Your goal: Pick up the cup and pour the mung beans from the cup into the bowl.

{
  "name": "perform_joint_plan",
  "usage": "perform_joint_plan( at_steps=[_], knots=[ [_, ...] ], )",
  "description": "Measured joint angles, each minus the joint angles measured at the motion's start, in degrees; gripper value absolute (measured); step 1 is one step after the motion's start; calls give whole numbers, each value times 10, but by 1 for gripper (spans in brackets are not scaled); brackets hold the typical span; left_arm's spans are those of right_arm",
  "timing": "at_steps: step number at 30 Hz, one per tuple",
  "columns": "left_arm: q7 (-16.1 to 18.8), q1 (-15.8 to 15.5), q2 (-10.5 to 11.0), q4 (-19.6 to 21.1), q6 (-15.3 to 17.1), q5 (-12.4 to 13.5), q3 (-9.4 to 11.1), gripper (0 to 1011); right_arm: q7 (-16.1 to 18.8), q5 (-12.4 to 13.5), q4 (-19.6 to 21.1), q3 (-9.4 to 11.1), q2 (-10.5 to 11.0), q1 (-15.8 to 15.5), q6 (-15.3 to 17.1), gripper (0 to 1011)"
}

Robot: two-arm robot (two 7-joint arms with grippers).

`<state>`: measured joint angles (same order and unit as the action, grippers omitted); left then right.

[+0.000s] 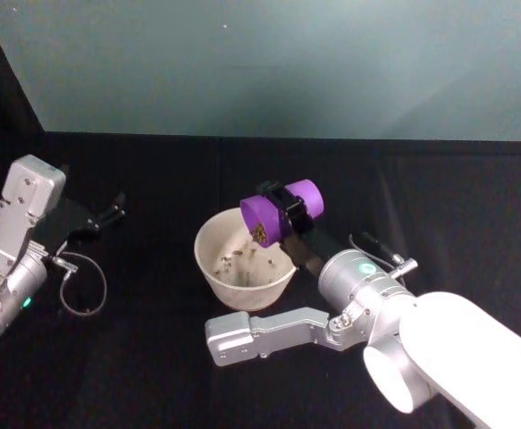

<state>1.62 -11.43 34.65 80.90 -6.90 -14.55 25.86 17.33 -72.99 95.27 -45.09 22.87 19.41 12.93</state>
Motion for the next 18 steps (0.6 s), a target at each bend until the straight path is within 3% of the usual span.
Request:
perform_joint_plan(
  at_steps=[18],
  knots=[
    [0, 0, 0, 0, 0, 0, 0, 1000, 1, -15, 5, -2, 6, -2, 4, 726]
  ],
)
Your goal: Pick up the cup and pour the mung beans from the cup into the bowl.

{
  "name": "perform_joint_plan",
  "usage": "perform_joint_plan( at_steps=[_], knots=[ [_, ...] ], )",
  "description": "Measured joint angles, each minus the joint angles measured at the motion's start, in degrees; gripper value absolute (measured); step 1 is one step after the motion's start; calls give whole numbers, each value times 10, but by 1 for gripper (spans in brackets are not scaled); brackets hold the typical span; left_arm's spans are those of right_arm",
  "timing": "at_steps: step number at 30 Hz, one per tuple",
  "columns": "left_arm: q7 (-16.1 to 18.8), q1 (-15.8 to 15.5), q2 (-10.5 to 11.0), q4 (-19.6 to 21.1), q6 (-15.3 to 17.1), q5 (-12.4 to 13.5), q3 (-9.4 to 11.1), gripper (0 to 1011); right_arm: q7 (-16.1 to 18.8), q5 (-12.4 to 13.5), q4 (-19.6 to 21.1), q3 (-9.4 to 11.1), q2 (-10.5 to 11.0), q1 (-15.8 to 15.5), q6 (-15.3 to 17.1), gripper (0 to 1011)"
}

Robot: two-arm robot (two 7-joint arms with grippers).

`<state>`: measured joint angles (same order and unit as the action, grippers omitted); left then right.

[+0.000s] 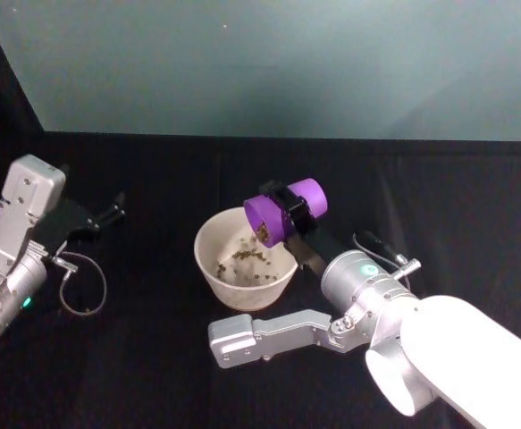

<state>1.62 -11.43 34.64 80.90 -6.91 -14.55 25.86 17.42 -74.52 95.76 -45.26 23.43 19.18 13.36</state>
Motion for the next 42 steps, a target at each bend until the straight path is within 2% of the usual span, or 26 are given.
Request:
perform_joint_plan(
  at_steps=[17, 42],
  knots=[
    [0, 0, 0, 0, 0, 0, 0, 1000, 1, -14, 0, -6, -1, 2, 3, 726],
    [0, 0, 0, 0, 0, 0, 0, 1000, 3, -20, 6, -7, 0, -1, 5, 726]
  ],
)
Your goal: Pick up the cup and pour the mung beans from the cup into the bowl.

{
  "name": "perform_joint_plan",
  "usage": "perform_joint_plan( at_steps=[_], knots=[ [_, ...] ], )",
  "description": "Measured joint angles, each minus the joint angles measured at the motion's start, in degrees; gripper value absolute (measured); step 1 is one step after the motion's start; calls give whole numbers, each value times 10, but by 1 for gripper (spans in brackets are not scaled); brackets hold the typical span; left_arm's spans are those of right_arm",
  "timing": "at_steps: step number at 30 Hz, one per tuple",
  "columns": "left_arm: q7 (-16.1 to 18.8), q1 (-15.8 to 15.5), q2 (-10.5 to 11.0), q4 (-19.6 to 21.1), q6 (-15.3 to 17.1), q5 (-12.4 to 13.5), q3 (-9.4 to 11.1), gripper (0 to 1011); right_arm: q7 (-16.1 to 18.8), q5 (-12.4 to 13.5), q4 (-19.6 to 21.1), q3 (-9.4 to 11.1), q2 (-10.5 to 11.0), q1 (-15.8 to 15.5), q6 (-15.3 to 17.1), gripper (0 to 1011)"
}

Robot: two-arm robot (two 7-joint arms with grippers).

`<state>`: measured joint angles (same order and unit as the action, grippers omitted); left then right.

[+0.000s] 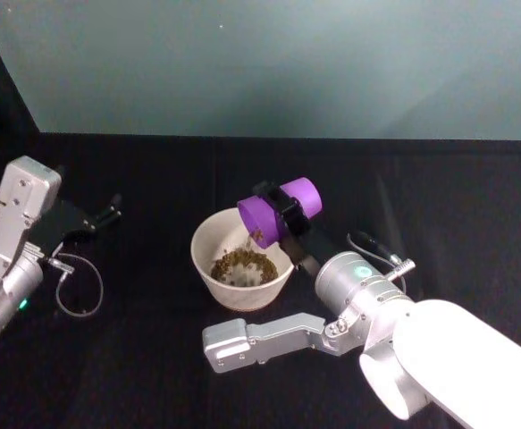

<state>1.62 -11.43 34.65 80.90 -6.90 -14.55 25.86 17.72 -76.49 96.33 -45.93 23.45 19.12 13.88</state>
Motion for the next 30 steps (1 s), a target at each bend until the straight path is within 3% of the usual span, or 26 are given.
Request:
perform_joint_plan(
  at_steps=[30],
  knots=[
    [0, 0, 0, 0, 0, 0, 0, 1000, 6, -17, 6, -2, 8, 0, 4, 726]
  ],
)
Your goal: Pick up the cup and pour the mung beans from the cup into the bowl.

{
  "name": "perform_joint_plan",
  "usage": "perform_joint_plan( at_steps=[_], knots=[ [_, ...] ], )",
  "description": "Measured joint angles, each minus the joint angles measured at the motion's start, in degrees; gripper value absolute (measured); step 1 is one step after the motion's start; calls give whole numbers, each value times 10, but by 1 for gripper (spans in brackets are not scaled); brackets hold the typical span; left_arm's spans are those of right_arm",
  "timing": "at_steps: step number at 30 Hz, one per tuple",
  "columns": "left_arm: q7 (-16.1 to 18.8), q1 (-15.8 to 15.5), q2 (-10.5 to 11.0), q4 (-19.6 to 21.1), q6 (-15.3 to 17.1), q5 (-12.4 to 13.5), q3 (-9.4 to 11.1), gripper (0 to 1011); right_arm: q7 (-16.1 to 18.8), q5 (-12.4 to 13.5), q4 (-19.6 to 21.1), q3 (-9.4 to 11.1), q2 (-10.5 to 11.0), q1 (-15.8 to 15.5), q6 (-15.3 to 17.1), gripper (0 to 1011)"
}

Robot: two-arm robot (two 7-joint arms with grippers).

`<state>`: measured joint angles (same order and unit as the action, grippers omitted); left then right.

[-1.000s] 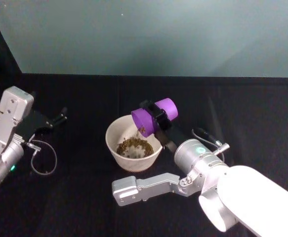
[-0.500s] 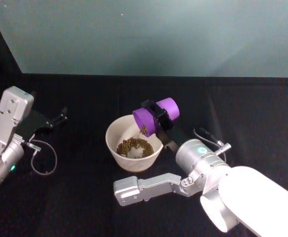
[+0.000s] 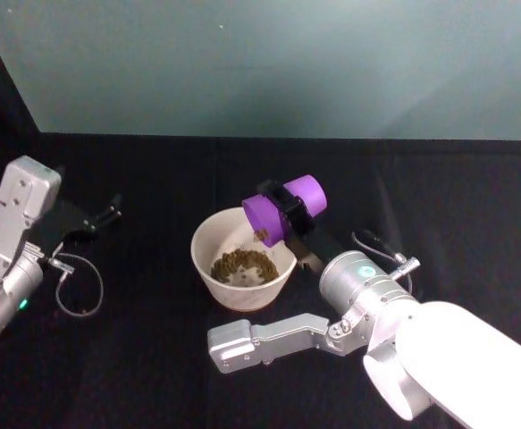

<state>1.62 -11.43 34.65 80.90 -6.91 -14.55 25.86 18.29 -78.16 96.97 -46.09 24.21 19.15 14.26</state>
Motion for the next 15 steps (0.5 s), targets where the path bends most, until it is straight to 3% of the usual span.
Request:
perform_joint_plan(
  at_steps=[15],
  knots=[
    [0, 0, 0, 0, 0, 0, 0, 1000, 1, -3, 1, 0, 3, 0, 0, 726]
  ],
)
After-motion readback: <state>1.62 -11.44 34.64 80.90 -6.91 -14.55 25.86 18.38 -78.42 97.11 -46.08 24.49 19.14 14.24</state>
